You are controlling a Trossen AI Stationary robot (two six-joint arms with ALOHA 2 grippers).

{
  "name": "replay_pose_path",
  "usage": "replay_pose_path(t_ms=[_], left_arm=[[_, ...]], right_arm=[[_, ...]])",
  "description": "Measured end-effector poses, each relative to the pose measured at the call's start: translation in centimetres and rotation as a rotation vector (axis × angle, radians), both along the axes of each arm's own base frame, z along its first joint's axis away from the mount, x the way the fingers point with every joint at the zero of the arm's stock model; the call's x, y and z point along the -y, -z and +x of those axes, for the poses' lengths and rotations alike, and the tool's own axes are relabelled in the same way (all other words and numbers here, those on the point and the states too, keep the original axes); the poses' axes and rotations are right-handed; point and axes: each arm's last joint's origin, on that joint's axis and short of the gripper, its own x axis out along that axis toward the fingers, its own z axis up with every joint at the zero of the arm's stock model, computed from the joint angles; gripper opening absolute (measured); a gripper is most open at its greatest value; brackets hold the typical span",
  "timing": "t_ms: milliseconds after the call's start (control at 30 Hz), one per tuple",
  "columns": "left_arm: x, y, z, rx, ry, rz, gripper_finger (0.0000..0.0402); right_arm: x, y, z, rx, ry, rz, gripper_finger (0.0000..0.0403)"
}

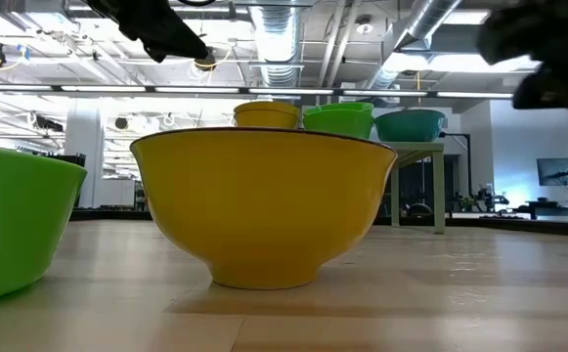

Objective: Pick & Place Mini bowls
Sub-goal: Stack the right light blue bowl on the light blue bowl on the shelf

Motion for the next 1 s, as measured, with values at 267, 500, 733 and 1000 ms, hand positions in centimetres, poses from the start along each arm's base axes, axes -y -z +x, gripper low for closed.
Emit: replay_pose_path(t_ms=[267,500,733,1000], left_arm=[[0.0,0.0,0.0,0.0,0.0,0.001,0.0097],[0.0,0.0,0.0,0.002,-0.001,0.0,0.0097],[0.0,0.0,0.0,0.004,-0.001,0.0,0.0097],[0.0,-0.1,0.1,0.012,-0.001,-0.001,0.0097]], right_arm=[[-4.2,1.7,-0.3,0.077,-0.2,0.053,0.0062],[-7.2,2.6,-0.4,0.12,-0.317,0.061,0.0062],[-8.7,4.4,-0.7,0.045,-0.376,0.012,0.0061],[-8.8,5.0,-0.5,0.01,-0.373,-0.011,0.0061]])
